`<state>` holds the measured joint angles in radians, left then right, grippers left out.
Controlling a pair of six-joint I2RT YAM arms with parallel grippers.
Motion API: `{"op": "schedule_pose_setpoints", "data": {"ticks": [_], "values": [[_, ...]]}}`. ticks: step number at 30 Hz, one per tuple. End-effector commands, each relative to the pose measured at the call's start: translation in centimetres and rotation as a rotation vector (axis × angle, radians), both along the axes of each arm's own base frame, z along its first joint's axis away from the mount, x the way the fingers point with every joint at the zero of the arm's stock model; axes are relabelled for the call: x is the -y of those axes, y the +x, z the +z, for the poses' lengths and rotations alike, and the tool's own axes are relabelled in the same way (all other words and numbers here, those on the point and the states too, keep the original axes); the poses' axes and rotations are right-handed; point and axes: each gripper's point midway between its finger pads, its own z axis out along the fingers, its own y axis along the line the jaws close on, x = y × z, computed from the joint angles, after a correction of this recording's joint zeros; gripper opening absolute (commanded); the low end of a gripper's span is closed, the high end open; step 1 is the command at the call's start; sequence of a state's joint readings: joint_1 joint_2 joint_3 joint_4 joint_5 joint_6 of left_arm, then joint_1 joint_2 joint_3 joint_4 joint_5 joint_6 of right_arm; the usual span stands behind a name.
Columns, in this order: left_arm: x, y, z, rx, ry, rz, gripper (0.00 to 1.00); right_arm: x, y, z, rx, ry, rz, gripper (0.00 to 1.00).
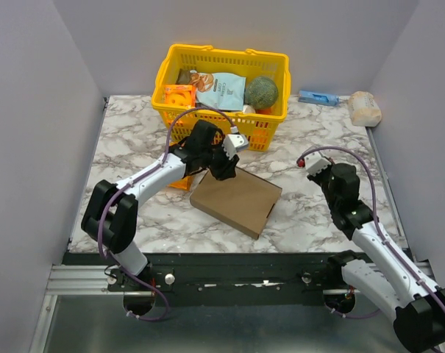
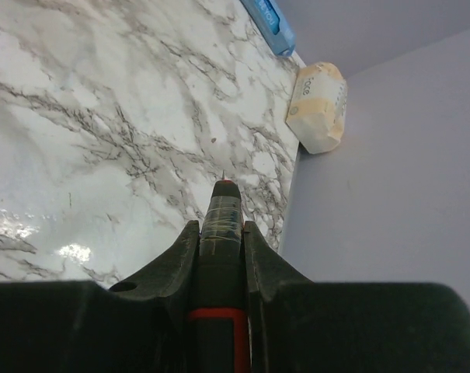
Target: Unpack the express box
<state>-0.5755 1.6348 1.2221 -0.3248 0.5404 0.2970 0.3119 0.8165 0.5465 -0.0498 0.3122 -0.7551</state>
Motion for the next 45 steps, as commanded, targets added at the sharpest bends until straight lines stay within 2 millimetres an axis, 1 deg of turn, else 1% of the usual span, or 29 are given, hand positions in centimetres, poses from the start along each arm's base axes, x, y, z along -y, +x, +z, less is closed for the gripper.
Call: {"op": "schedule_pose_setpoints", "data": {"ticks": [1,2,3,4,5,6,7,9,12,13,17,21,25,26,28,29,30,33,35,36,39,42,45], "values": [[-1.6,-4.1,-1.5,-0.032,0.026,-0.110,0.42,0.8,0.6,0.7,0.105,-0.129,0.015,0.00],[-2.0,-5.5,-2.2,-0.045,0.030,-0.164,0.41,0.7,0.7,0.6,0.105,-0.124,0.017,0.00],[-2.3,-6.6,-1.8,-0.024,0.022,-0.214,0.39,0.8,0.7,0.7,0.105,-0.116,0.011,0.00],[-2.7,-7.9,-1.9,-0.033,0.018,-0.263,0.37,0.8,0.7,0.7,0.101,-0.097,0.003,0.00],[-3.1,-9.1,-2.7,-0.010,0.020,-0.328,0.35,0.7,0.9,0.8,0.097,-0.090,-0.001,0.00],[-3.4,-9.7,-2.5,0.012,0.020,-0.349,0.27,0.6,0.9,0.8,0.095,-0.082,-0.002,0.00],[-3.9,-10.3,-2.9,0.010,0.040,-0.369,0.24,0.6,1.0,0.6,0.085,-0.077,-0.003,0.00],[-4.5,-10.8,-3.6,0.034,0.071,-0.410,0.16,0.4,1.1,0.5,0.076,-0.063,-0.003,0.00],[-5.0,-11.2,-4.4,0.039,0.097,-0.435,0.06,0.4,1.2,0.4,0.066,-0.055,-0.007,0.01],[-4.9,-11.1,-4.6,0.046,0.098,-0.437,0.05,0.4,1.2,0.2,0.059,-0.056,-0.005,0.00],[-4.7,-10.7,-5.5,0.051,0.119,-0.434,0.03,0.3,1.3,0.1,0.040,-0.051,-0.008,0.01],[-5.3,-11.4,-7.1,0.045,0.159,-0.483,0.01,0.2,1.4,0.1,0.030,-0.046,-0.008,0.00],[-7.2,-12.9,-9.4,0.043,0.241,-0.553,0.00,0.2,1.6,0.3,0.029,-0.048,-0.008,0.00],[-8.0,-13.2,-10.4,0.050,0.276,-0.576,0.00,0.2,1.7,0.5,0.030,-0.045,-0.009,0.00],[-8.8,-13.8,-11.3,0.050,0.316,-0.609,0.00,0.1,1.7,0.5,0.027,-0.046,-0.005,0.00],[-9.4,-13.7,-12.0,0.063,0.357,-0.620,0.00,0.1,1.7,0.5,0.027,-0.048,-0.005,0.00],[-10.0,-14.2,-12.8,0.052,0.382,-0.635,0.00,0.1,1.7,0.4,0.024,-0.049,-0.005,0.00],[-11.4,-15.3,-14.1,0.043,0.442,-0.684,0.00,0.1,1.8,0.7,0.024,-0.046,-0.007,0.00],[-12.0,-16.2,-14.5,0.045,0.463,-0.718,0.00,0.1,1.8,0.7,0.020,-0.046,-0.009,0.01],[-12.6,-16.8,-14.7,0.051,0.481,-0.730,0.00,0.1,1.8,0.8,0.020,-0.046,-0.009,0.00],[-13.7,-17.5,-14.9,0.080,0.503,-0.753,0.00,0.2,1.8,0.9,0.019,-0.047,-0.015,0.01],[-14.5,-17.6,-14.9,0.094,0.534,-0.748,0.00,0.2,1.7,0.9,0.015,-0.042,-0.015,0.01],[-14.6,-17.4,-14.9,0.095,0.539,-0.732,0.00,0.1,1.8,0.7,0.010,-0.041,-0.013,0.01]]}}
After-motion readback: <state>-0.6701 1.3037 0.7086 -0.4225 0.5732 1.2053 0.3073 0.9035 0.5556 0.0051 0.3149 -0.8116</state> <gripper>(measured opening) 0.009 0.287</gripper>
